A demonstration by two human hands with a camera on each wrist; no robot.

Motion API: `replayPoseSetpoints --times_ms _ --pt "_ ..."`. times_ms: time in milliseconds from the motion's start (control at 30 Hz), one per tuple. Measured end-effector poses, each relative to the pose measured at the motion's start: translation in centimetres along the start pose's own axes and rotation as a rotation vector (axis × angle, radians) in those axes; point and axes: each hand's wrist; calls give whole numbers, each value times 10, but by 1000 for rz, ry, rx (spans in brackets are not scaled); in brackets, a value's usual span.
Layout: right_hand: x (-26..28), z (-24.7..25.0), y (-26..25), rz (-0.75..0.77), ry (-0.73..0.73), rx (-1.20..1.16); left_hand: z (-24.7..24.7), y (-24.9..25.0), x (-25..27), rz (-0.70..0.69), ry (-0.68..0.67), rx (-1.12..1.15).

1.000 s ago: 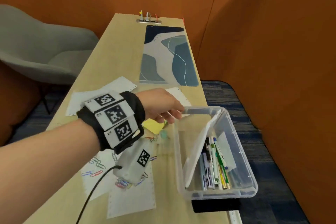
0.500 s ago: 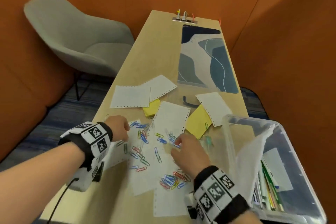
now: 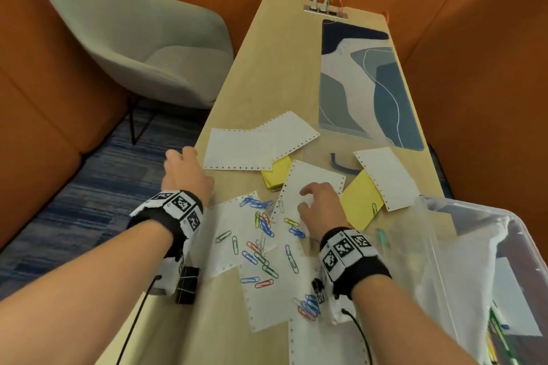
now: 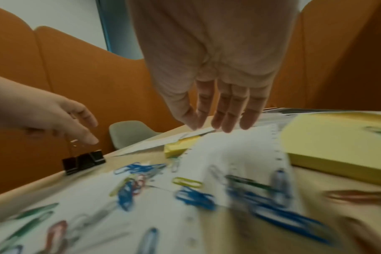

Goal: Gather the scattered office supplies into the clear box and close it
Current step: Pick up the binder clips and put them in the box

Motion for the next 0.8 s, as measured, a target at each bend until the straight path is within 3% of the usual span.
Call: replayPoseSetpoints --times_ms 67,200,300,433,533,567,633,733,800 --pt "-3 -10 -17 66 -42 -33 -2 -9 -10 41 7 -39" --pt "-5 -29 -46 154 -212 -203 -11 -21 -22 -6 -215 50" --pt "-3 -40 -63 220 -321 -284 -7 -18 -17 -124 -251 249" --pt "-7 -44 -78 253 -411 -379 16 -4 -7 -267 -583 648" --pt "-7 -38 -77 205 -467 -430 31 -4 -1 -232 -625 762" --pt "-6 -35 -75 168 -473 -424 33 -8 1 -201 -618 725" --pt "-6 -31 -65 83 -455 -413 36 -20 7 -203 -657 400" --pt "-5 -25 -53 25 -384 -407 40 -35 27 -283 -889 -282" --pt "-4 -22 -48 20 -321 -320 36 -39 42 -328 -979 -548"
Point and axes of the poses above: each hand's wrist, its own x-axis away from the middle knuckle, its own z-axis out of the back of the hand, y = z × x, and after that the axes turned 8 degrees about -x, right-handed
